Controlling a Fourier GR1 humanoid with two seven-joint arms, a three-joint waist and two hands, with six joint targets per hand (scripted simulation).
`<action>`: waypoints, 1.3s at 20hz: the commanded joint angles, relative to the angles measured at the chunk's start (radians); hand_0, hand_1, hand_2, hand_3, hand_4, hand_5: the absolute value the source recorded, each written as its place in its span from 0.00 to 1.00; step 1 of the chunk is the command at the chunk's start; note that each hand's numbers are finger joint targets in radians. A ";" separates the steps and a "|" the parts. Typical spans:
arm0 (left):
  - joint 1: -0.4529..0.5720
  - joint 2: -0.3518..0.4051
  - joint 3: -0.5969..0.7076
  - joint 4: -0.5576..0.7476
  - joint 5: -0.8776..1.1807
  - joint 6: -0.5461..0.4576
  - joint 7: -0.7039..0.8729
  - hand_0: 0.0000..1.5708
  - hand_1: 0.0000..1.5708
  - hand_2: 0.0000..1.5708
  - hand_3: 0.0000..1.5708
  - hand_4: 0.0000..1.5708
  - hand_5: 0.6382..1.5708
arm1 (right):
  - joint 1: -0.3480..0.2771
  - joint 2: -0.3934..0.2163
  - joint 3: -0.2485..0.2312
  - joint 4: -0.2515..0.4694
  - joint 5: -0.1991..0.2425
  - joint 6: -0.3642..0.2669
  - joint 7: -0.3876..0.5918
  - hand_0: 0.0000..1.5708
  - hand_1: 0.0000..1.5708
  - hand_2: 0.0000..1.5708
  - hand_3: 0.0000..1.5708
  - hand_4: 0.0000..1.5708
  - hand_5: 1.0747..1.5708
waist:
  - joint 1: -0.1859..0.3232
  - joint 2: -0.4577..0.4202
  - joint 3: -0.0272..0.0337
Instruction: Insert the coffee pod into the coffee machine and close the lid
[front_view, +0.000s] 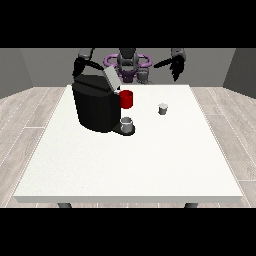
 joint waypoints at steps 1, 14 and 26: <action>-0.097 0.081 0.064 0.125 -0.035 -0.027 0.017 0.00 0.00 0.00 0.00 0.00 1.00 | -0.026 0.035 0.059 -0.055 0.046 -0.027 0.041 0.00 0.00 0.00 0.00 0.00 1.00 | -0.069 0.045 -0.0002; -0.320 0.131 0.045 0.412 -0.185 -0.067 0.012 0.00 0.00 0.00 0.00 0.00 1.00 | -0.157 0.049 0.063 0.029 0.069 -0.028 0.039 0.00 0.00 0.00 0.00 0.00 1.00 | -0.110 0.209 0.0001; -0.449 0.083 0.009 0.579 -0.386 0.099 -0.035 0.48 0.48 0.56 0.40 0.00 1.00 | -0.218 0.057 0.031 0.161 0.042 -0.031 -0.005 0.00 0.00 0.00 0.00 0.00 1.00 | -0.096 0.237 0.0005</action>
